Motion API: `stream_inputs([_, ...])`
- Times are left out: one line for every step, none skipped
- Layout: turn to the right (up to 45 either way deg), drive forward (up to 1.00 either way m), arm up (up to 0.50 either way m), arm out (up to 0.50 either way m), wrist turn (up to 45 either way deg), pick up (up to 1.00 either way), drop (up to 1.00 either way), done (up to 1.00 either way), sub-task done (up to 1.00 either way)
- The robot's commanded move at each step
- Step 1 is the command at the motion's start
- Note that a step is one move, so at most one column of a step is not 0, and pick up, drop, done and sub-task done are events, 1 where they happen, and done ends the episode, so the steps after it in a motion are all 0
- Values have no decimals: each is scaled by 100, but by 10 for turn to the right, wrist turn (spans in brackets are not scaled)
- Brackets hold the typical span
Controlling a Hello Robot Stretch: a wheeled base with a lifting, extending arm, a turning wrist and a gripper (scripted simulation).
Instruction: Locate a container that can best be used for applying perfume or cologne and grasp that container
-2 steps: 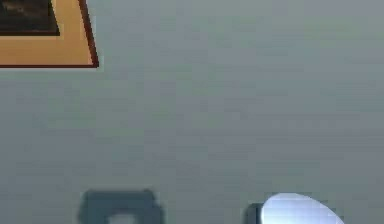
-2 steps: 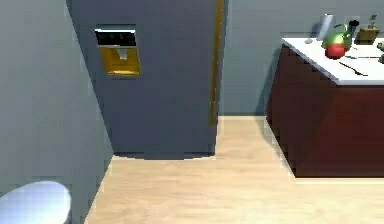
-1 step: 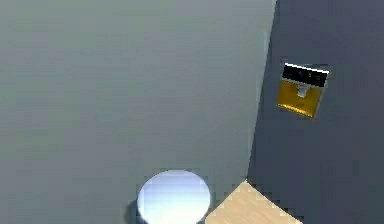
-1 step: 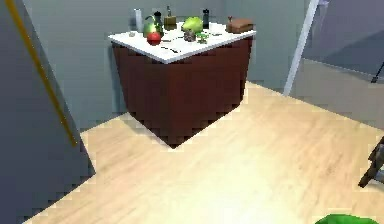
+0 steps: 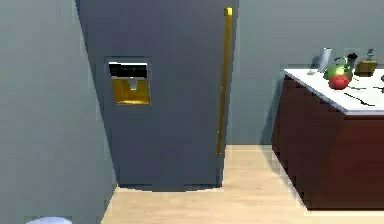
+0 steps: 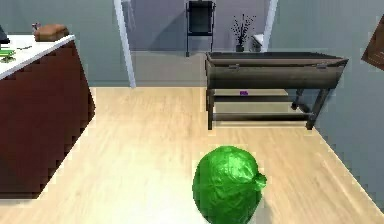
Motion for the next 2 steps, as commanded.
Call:
stream_inputs([450,0,0,0,0,0,0,0,0])
stream_inputs([180,0,0,0,0,0,0,0,0])
